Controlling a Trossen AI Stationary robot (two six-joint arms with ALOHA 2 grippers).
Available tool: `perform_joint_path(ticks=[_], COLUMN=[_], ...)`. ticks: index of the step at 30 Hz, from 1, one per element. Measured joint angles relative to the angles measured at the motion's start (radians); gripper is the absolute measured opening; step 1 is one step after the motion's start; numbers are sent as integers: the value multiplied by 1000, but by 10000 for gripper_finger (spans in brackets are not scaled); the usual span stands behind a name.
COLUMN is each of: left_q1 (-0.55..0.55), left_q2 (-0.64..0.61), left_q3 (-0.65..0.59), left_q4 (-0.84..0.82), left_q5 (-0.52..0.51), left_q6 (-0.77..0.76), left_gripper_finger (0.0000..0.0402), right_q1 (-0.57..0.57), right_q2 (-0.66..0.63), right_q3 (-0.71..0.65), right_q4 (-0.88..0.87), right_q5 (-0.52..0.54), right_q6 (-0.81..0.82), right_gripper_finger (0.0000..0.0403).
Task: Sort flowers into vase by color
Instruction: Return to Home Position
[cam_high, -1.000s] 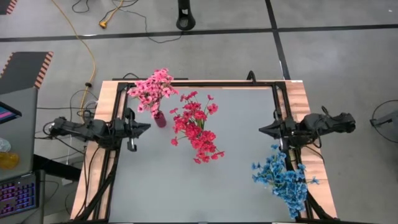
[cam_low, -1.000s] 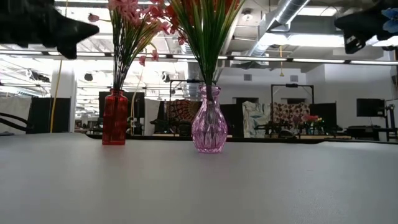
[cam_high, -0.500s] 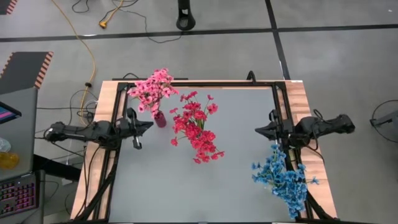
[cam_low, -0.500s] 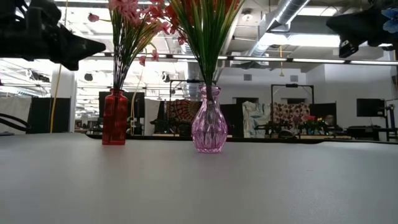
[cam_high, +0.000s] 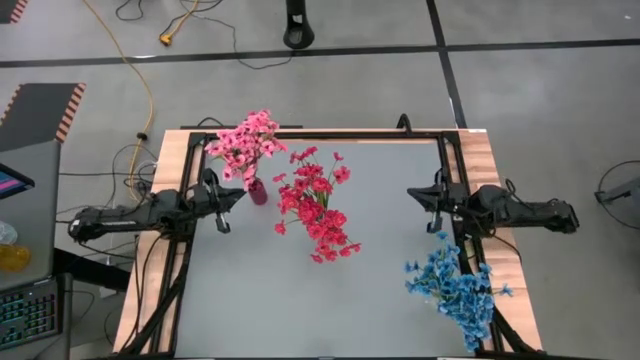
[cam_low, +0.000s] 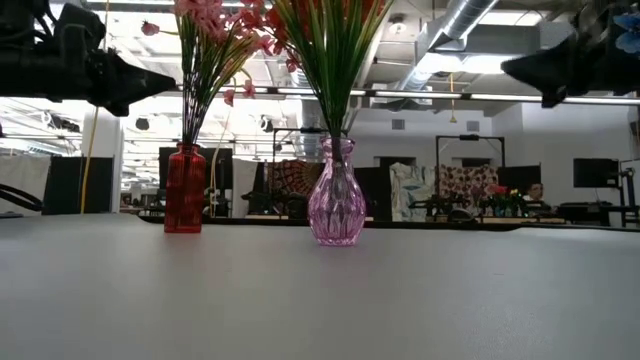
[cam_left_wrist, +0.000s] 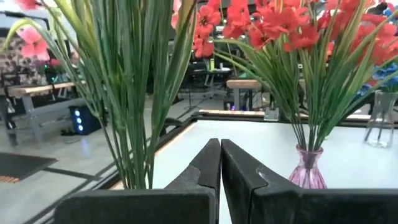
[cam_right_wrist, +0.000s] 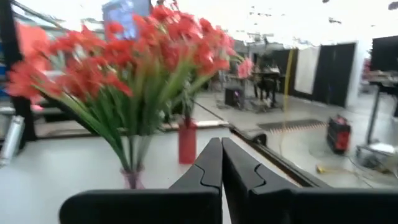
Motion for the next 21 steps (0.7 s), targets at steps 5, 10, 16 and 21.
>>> perform_joint_path(ticks=[5,10,16,21], left_q1=[3,3,3,3], left_q2=[0,0,0,0], left_q3=[0,-1,-1,-2], left_q4=[-39,-46,-46,-46], left_q5=[0,-1,-8,-9], left_q6=[-12,16,23,35], left_gripper_finger=[0,0,0,0], right_q1=[-51,-68,-68,-68], right_q2=[0,0,0,0], right_q3=[0,0,0,-13], right_q4=[-127,-183,-244,-209], right_q5=[-1,-1,-1,-4], right_q6=[41,66,91,116], right_gripper_finger=[35,30,33,32])
